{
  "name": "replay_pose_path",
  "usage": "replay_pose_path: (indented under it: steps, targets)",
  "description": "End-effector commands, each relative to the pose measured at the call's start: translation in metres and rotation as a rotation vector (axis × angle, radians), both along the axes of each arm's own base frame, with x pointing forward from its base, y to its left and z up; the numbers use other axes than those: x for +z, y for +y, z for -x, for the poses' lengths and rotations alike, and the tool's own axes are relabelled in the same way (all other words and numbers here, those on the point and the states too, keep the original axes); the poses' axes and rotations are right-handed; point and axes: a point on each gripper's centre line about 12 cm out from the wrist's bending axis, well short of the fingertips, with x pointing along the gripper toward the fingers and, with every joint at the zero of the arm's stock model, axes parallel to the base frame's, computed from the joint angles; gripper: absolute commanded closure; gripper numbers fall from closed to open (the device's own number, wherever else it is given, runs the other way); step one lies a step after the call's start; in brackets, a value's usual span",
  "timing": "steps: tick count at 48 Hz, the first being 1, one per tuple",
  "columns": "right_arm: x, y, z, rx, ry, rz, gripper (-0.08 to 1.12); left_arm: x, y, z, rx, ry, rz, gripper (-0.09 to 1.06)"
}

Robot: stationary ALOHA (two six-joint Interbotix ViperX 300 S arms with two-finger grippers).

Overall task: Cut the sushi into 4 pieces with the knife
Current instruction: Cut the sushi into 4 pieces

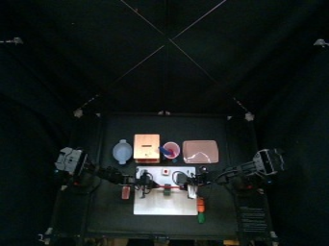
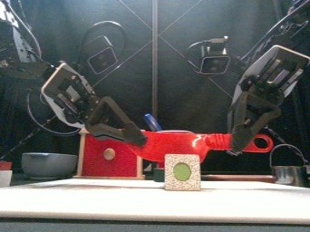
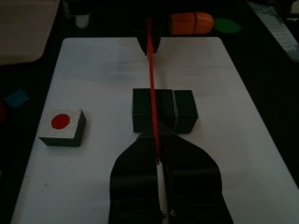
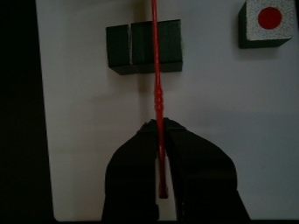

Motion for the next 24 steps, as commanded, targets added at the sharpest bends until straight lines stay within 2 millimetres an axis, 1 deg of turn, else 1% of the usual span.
replay_pose_path:
  steps: [1, 5, 6, 10, 15, 18, 24]
  targets:
    - [0.001, 0.002, -0.001, 0.005, -0.003, -0.001, 0.95, -0.007, 0.004, 0.001, 0.024, 0.024, 0.004, 0.86]
    - [-0.008, 0.002, -0.002, 0.005, 0.018, 0.005, 0.95, -0.019, 0.005, 0.002, 0.034, 0.057, 0.001, 0.86]
    - [-0.012, 0.001, -0.002, 0.003, 0.029, 0.007, 0.95, -0.022, 0.006, 0.002, 0.037, 0.064, 0.001, 0.86]
    - [-0.024, -0.003, -0.004, -0.010, 0.054, 0.012, 0.95, -0.036, 0.008, 0.002, 0.054, 0.102, 0.001, 0.86]
    - [-0.035, -0.009, -0.004, -0.029, 0.086, 0.016, 0.95, -0.049, 0.010, 0.001, 0.073, 0.132, 0.000, 0.86]
    - [-0.036, -0.012, -0.004, -0.038, 0.091, 0.017, 0.95, -0.053, 0.011, 0.000, 0.082, 0.146, 0.002, 0.87]
    - [-0.032, -0.020, -0.004, -0.048, 0.080, 0.025, 0.95, -0.053, 0.017, 0.000, 0.100, 0.162, 0.007, 0.87]
